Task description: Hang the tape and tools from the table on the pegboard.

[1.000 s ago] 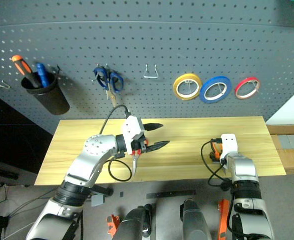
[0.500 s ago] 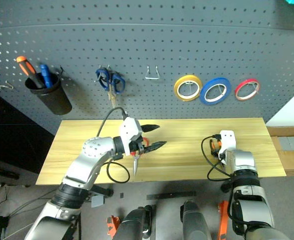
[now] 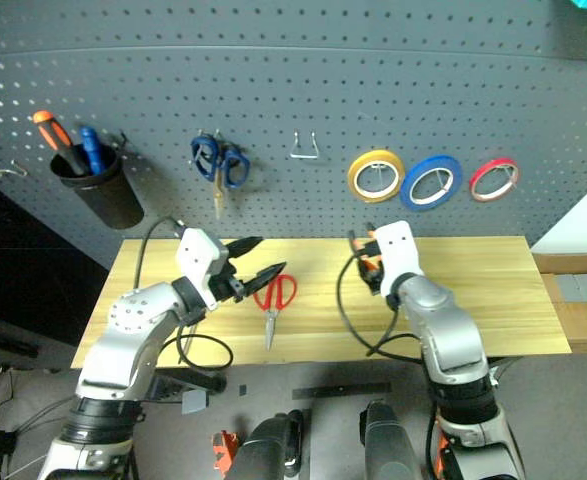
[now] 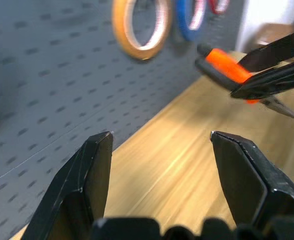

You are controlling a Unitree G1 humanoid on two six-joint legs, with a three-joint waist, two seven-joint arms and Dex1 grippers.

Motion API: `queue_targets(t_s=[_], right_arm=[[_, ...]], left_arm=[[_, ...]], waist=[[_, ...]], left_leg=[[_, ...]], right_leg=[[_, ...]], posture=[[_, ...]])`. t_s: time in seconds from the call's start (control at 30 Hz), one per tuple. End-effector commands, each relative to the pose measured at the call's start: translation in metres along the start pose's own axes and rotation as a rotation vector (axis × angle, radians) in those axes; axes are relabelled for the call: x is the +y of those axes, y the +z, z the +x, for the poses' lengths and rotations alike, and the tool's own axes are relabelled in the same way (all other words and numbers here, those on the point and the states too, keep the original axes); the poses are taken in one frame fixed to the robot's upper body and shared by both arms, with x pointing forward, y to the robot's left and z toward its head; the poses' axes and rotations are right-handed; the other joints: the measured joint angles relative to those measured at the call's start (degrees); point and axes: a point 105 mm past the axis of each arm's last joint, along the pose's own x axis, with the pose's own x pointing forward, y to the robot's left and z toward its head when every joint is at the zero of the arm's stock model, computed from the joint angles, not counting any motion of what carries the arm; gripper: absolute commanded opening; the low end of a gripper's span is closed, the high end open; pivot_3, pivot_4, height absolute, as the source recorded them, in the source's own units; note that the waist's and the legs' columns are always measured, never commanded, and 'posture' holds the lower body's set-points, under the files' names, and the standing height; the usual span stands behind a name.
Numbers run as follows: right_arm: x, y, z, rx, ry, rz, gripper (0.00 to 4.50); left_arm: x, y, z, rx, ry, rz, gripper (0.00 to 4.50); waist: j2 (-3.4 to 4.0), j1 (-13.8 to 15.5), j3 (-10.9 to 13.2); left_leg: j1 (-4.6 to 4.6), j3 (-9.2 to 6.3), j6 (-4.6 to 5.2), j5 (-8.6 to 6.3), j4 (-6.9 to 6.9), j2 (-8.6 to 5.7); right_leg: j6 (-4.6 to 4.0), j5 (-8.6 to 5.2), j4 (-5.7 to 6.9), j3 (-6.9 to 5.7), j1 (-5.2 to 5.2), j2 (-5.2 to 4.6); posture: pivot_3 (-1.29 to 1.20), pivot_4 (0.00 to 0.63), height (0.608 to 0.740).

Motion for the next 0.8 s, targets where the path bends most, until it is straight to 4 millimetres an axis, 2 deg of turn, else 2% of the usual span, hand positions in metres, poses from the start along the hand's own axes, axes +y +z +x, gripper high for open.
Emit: queue_targets(t_s=[0.03,0.2,0.27,0.43,0.57,0.67,0.8], right_arm=[[0.023,0.071,-0.008,-0.248,0.044,-0.037,2.45],[0.042,0.163,-0.002,-0.514,0.086,-0.042,2.45],[0.044,0.186,0.001,-0.571,0.093,-0.022,2.45],[0.046,0.225,0.015,-0.672,0.091,-0.003,2.45],[0.043,0.240,0.029,-0.731,0.067,-0.026,2.45],[0.037,0.240,0.039,-0.757,0.033,-0.084,2.45],[0.033,0.233,0.052,-0.732,0.030,-0.064,2.45]], left_arm=[[0.016,0.026,-0.011,-0.088,0.093,0.013,3.31],[0.026,0.037,-0.018,-0.117,0.159,0.009,3.31],[0.027,0.039,-0.018,-0.119,0.168,0.013,3.31],[0.027,0.047,-0.013,-0.140,0.173,0.017,3.31],[0.027,0.054,-0.006,-0.160,0.166,0.024,3.31],[0.026,0.058,-0.001,-0.173,0.159,0.028,3.31],[0.025,0.060,0.003,-0.182,0.151,0.031,3.31]], waist=[[0.00,0.0,0.0],[-0.03,0.0,-0.1],[-0.11,0.0,-0.2],[-0.20,0.4,-0.3],[-0.21,0.5,-0.3],[-0.21,0.9,-0.3],[-0.20,1.0,-0.3]], left_leg=[[-0.03,0.02,-0.04,0.03,0.00,0.00],[-0.04,-0.05,-0.15,0.11,-0.01,0.04],[-0.03,-0.05,-0.21,0.13,-0.07,0.12],[-0.04,-0.02,-0.35,0.05,-0.20,0.42],[-0.05,0.06,-0.35,0.05,-0.19,0.47],[-0.05,0.08,-0.35,0.05,-0.22,0.49],[-0.05,0.13,-0.35,0.05,-0.23,0.50]], right_leg=[[-0.06,0.09,-0.03,0.01,-0.06,0.00],[-0.17,0.20,-0.02,-0.04,-0.10,0.08],[-0.23,0.24,-0.03,-0.06,-0.12,0.15],[-0.34,0.29,-0.07,-0.15,-0.15,0.39],[-0.42,0.34,-0.07,-0.13,-0.20,0.44],[-0.42,0.34,-0.07,-0.12,-0.21,0.46],[-0.42,0.34,-0.07,-0.08,-0.23,0.47]], posture=[[-0.09,0.199,0.740],[-0.07,0.192,0.740],[-0.06,0.190,0.740],[-0.04,0.187,0.740],[-0.03,0.183,0.740],[-0.02,0.182,0.740],[-0.01,0.183,0.740]])
